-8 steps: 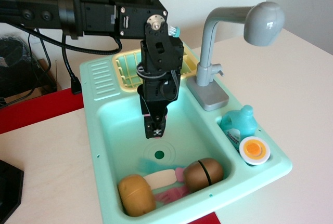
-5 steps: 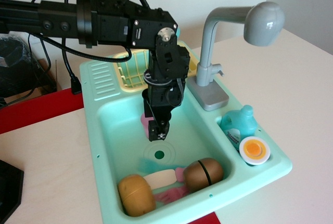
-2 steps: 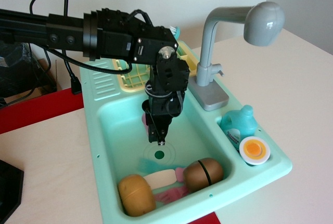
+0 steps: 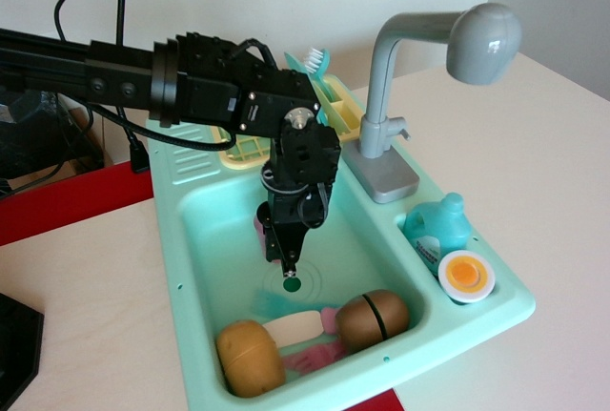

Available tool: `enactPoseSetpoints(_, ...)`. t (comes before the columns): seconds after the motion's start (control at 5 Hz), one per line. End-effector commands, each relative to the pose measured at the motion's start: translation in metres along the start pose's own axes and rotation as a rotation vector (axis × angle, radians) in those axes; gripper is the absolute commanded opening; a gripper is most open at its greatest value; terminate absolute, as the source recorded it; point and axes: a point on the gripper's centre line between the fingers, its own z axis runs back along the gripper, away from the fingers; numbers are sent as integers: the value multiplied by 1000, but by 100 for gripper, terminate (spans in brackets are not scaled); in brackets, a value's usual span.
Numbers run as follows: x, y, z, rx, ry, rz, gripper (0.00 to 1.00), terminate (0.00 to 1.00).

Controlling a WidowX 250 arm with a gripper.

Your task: Put cup from sink to drying rack

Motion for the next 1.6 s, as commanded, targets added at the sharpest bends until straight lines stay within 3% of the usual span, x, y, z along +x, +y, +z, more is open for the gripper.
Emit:
enactPoseSetpoints(0.0, 0, 1, 31, 23, -104, -12, 0, 0)
enactPoseSetpoints(0.2, 1, 5, 51, 32, -149, -29, 0, 0)
enactPoseSetpoints(0.4, 9, 14, 99, 55, -255, -16, 0, 0)
enactPoseSetpoints(0.6, 14, 33, 127, 70, -299, 21, 0, 0)
enactPoseSetpoints(0.8, 15, 74, 125, 88, -270, 100, 0, 0)
enactPoseSetpoints(1.2, 1, 143, 93, 109, -191, 250, 0, 0)
enactPoseSetpoints(1.4, -3, 155, 82, 108, -174, 277, 0, 0)
